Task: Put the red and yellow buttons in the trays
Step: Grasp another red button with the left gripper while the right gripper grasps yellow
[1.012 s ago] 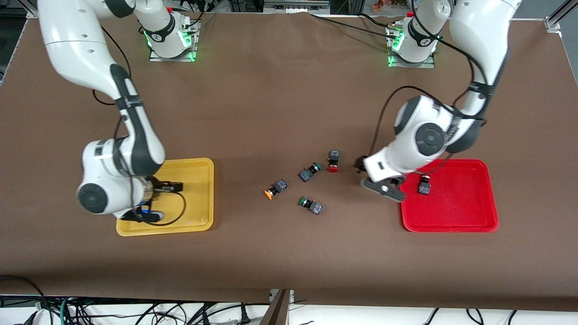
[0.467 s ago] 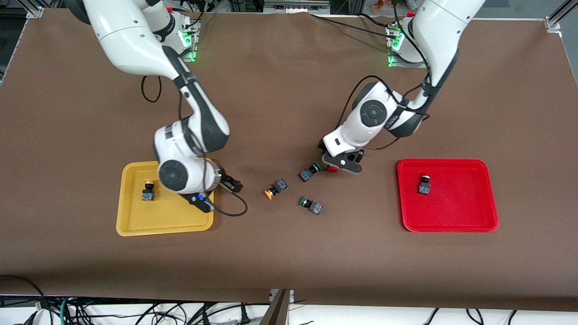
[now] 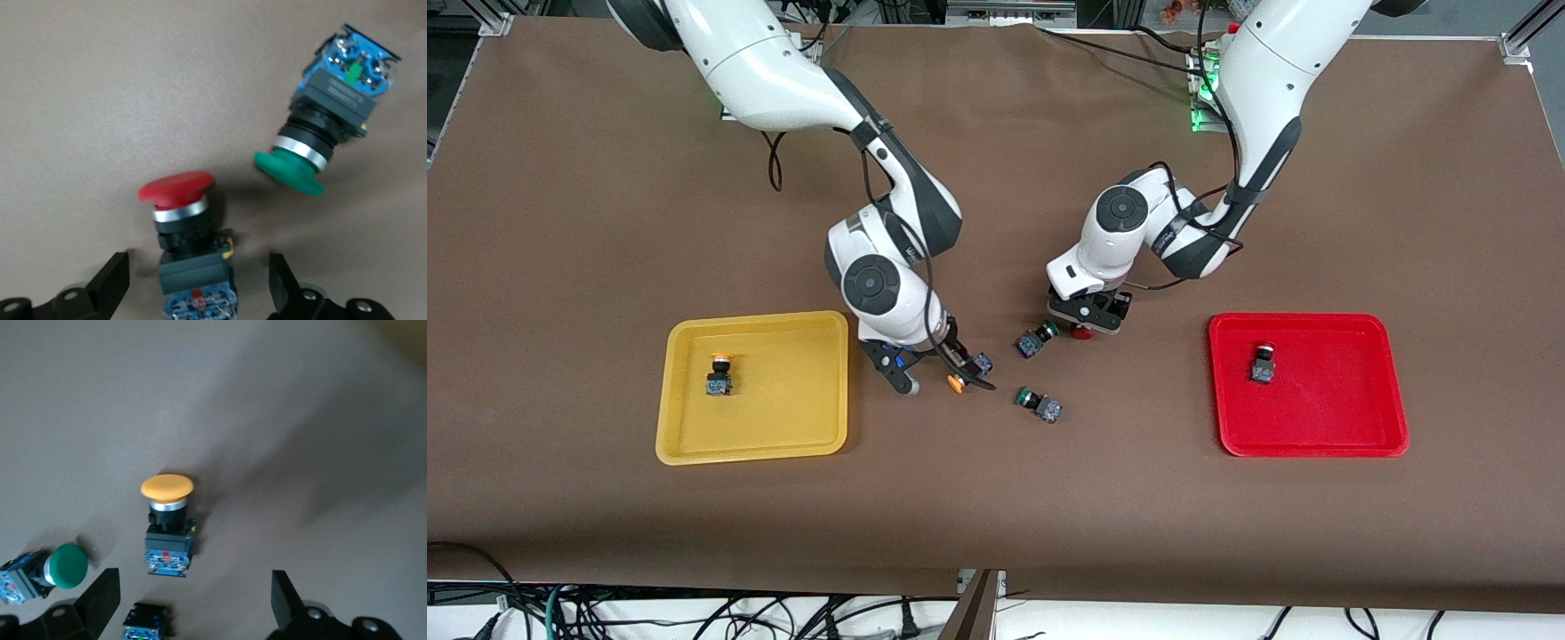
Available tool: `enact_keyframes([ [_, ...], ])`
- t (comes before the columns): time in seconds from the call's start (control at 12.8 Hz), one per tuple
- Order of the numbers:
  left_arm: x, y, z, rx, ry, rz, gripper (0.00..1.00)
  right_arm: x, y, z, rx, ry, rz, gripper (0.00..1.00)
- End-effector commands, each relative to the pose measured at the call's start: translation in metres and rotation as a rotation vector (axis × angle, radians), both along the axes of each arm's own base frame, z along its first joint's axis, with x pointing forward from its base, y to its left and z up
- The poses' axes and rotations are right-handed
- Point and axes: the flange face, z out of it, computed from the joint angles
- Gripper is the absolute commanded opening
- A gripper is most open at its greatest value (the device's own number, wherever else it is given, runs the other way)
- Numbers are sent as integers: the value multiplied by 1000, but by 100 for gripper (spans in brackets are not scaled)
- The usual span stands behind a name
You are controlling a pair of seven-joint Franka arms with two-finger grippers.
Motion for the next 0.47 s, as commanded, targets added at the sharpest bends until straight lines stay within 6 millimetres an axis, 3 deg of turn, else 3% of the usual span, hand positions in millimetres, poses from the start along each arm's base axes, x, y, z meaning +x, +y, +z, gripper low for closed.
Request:
enact_keyframes([
  [0.0, 7, 0, 8, 0, -32, 9, 32, 4, 2, -14, -9, -55, -16, 100],
  [0.16, 14, 4, 19, -1, -46, 25, 16, 3, 11, -23, 10, -97, -14, 100],
  [0.31, 24, 16, 26, -3, -57, 48, 6, 3, 12, -33, -3, -122, -9, 100],
  [0.39, 31, 25, 40, 5, -70, 63, 6, 1, 15, -39, -8, -134, 3, 100],
])
